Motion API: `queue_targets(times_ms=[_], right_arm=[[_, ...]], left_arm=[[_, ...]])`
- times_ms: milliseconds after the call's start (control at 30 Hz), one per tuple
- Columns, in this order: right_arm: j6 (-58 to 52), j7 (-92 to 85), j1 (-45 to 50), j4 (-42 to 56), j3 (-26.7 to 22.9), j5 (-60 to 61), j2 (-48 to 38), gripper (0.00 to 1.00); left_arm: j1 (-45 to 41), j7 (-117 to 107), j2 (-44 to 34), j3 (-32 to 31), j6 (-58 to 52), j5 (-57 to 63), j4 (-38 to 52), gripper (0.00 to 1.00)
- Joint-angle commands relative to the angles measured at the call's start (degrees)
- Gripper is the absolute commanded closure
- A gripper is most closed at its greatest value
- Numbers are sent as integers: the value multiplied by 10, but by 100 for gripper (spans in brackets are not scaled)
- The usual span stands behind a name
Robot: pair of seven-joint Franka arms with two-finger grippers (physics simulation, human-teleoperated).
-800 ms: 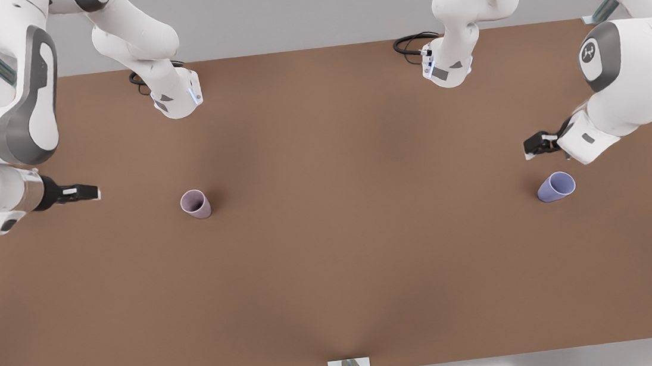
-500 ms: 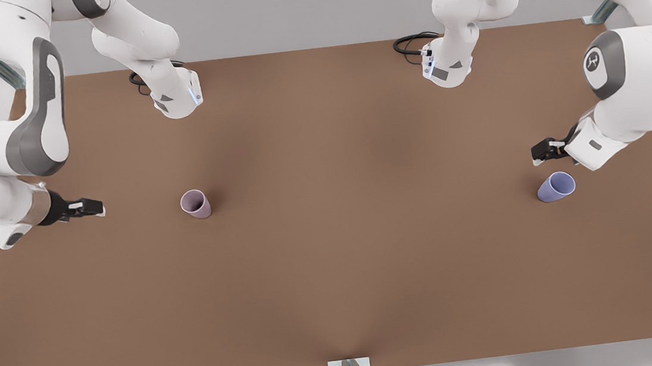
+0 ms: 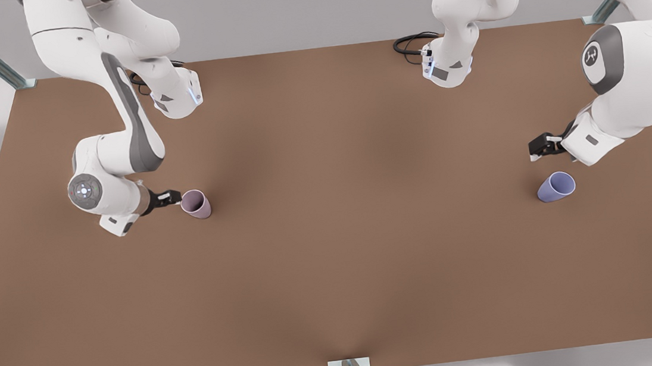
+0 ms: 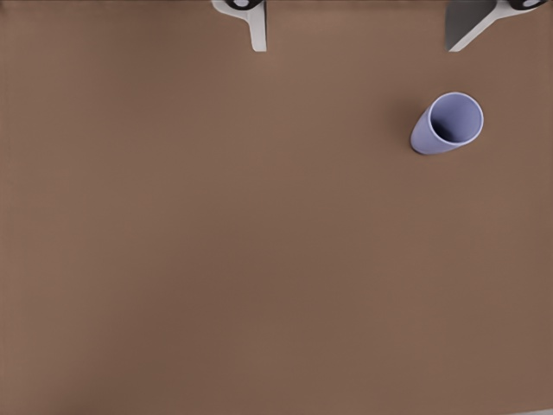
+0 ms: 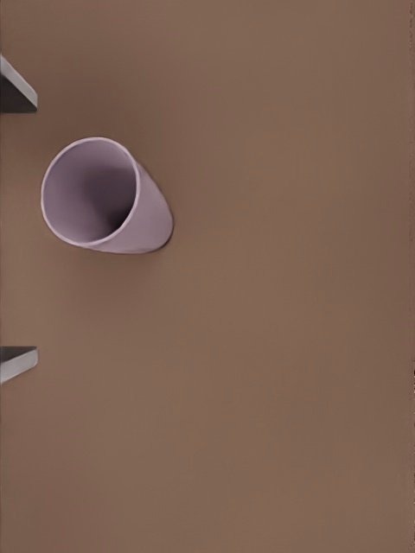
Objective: Stack the cups, with the pink cup at the bottom and the purple cup at the top
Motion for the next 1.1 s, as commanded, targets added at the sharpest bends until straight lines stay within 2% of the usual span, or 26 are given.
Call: queue_targets(times_ms=[0, 133, 367, 733, 833, 900, 967, 1067], right_arm=[[81, 67, 4, -3, 0, 1, 10, 0], [137, 66, 17, -45, 0, 1, 12, 0], [166, 66, 15, -85, -1, 1, 25, 0], [173, 57, 12, -122, -1, 0, 24, 0], [182, 57, 13, -136, -1, 0, 24, 13], [184, 57, 13, -139, -1, 0, 25, 34], [185, 57, 13, -138, -1, 0, 32, 46], [212, 57, 20, -139, -1, 0, 54, 47]], left_arm=[[0, 10, -1, 0, -6, 0, 1, 0], [0, 10, 0, 0, -8, 0, 1, 0], [0, 4, -1, 1, -7, 3, 3, 0], [0, 9, 6, 2, -8, 4, 7, 0], [0, 9, 7, 3, -7, 6, 7, 0], [0, 9, 6, 3, -9, 6, 6, 0], [0, 9, 7, 2, -9, 6, 6, 0], [0, 9, 7, 2, -9, 6, 5, 0]])
